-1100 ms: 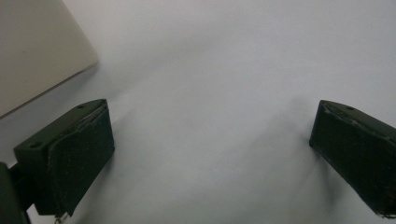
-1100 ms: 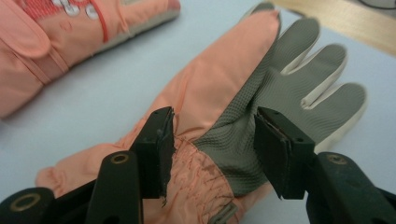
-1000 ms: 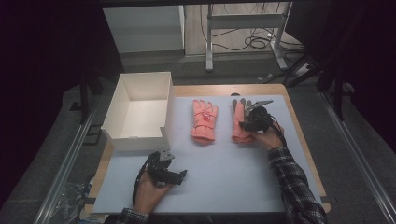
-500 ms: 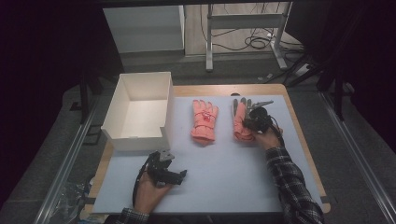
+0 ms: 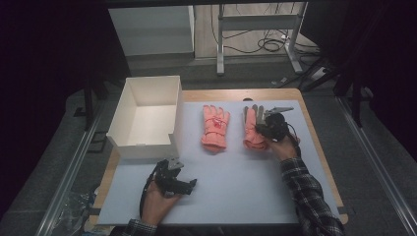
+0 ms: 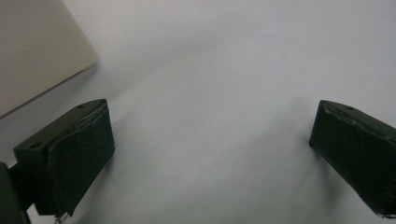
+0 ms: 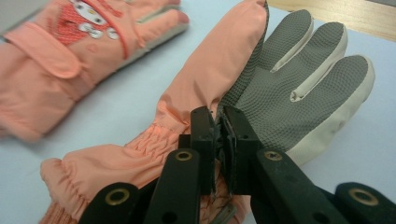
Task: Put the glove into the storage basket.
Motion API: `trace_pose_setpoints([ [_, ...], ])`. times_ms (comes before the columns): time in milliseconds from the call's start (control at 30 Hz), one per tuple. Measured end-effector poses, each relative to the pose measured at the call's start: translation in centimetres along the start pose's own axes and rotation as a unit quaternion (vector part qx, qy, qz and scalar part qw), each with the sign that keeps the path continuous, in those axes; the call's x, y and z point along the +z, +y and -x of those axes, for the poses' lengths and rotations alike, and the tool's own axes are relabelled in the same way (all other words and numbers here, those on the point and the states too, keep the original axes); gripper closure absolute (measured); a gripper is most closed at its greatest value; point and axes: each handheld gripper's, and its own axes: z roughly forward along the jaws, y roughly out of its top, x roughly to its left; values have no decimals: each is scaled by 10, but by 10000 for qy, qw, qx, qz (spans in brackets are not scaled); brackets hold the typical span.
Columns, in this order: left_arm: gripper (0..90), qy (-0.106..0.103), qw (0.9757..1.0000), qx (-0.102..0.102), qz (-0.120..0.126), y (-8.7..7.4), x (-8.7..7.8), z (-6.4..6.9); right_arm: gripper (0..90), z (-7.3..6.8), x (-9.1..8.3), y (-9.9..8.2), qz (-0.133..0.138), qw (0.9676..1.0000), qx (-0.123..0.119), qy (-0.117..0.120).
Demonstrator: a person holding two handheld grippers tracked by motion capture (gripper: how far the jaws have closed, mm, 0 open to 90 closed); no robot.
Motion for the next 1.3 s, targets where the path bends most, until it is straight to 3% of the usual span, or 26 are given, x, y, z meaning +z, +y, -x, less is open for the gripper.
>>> trace_pose_setpoints([
  [300, 0, 2, 10000, -7, 2, 0, 0, 0, 834, -31, -30, -1, 255, 9994, -58, 216],
  [600, 0, 6, 10000, 5, -7, 0, 0, 0, 834, -66, -49, -18, 337, 9986, -199, 356],
  [967, 0, 12, 10000, 15, -6, 0, 0, 0, 835, -90, -49, -42, 384, 9983, -116, 425],
  [1200, 0, 6, 10000, 3, -6, 0, 0, 0, 825, -94, -35, -56, 181, 9986, -91, 495],
  [1300, 0, 6, 10000, 2, -6, 0, 0, 0, 769, -94, -34, -58, 168, 9985, -139, 505],
])
